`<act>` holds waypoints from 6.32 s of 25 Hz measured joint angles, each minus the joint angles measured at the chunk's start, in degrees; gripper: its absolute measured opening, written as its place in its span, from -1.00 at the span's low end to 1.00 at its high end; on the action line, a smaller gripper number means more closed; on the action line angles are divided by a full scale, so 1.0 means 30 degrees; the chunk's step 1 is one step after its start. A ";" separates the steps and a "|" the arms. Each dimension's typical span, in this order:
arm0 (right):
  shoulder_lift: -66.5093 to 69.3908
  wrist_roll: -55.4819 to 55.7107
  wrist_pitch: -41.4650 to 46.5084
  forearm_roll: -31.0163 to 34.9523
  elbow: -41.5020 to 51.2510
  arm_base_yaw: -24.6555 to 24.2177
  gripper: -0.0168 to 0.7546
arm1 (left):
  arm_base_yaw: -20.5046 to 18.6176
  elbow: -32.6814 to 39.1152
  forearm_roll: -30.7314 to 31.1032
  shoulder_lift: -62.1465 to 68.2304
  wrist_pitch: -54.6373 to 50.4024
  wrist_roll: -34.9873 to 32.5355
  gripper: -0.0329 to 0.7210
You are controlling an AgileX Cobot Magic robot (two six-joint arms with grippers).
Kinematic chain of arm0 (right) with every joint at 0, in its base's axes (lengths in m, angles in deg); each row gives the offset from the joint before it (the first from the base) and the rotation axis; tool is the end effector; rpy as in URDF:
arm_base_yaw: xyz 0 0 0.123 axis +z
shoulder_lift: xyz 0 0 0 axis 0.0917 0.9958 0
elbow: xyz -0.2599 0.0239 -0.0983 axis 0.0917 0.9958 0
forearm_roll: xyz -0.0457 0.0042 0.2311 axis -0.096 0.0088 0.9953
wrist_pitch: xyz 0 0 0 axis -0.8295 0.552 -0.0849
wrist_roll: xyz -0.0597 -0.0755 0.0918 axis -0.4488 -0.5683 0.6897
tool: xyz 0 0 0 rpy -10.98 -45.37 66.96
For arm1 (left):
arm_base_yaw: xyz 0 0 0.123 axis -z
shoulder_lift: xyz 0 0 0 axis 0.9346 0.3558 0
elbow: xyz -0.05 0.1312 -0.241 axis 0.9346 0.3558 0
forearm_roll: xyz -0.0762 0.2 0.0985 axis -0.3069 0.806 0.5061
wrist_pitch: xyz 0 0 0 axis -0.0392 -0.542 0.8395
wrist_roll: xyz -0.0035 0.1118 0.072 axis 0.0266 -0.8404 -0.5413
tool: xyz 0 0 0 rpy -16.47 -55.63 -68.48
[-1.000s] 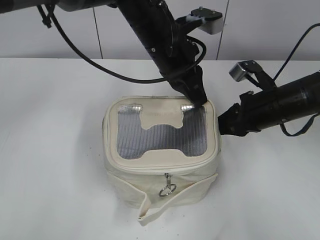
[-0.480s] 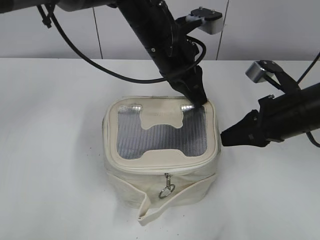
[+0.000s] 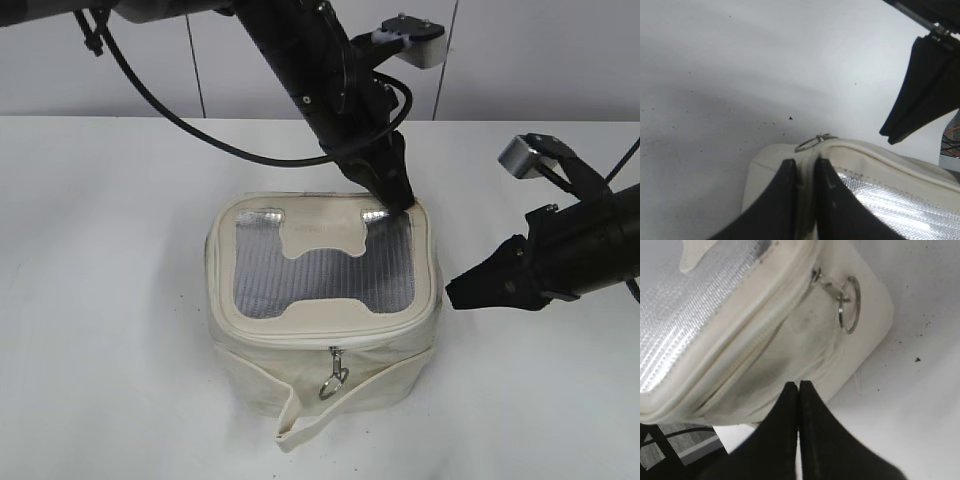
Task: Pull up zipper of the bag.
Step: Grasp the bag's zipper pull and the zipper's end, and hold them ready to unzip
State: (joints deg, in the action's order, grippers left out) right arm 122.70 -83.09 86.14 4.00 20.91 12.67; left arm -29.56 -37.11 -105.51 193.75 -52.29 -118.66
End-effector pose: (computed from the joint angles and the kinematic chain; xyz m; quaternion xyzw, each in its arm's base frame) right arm 0.2574 0.1162 0.1394 -0.2835 0.8869 0.2983 0.2100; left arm 0.3194 -0.3417 0.2044 0.5876 0.7630 -0.2373 0.1274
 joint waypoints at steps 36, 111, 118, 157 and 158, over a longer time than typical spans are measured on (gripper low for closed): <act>0.3807 -0.3368 0.5896 0.0377 -0.4145 -0.5050 -0.38 | -0.0164 0.0000 -0.0157 0.0000 -0.0022 0.0014 -0.71; -0.0122 0.6646 0.6727 -0.7403 -0.4072 0.0792 -0.94 | -0.0205 0.0000 -0.0310 0.0000 -0.0219 0.0399 -0.71; -0.2115 0.7132 0.6931 -0.7596 -0.2494 0.1617 -0.94 | -0.0168 0.0000 -0.0455 0.0000 -0.0400 0.0436 -0.71; -0.3283 1.8149 0.1116 -1.1030 -0.4842 1.1639 0.43 | -0.0168 0.0038 -0.0020 -0.0248 -0.0473 0.1723 -0.63; -0.3649 1.9021 0.1118 -1.1756 -0.4842 1.1639 0.47 | -0.0168 0.0057 0.0020 -0.0351 -0.0446 0.1771 -0.57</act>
State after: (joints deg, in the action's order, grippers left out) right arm 111.75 -26.03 89.49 -31.27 6.38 47.59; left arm -30.07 -36.94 -105.45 192.70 -53.63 -113.34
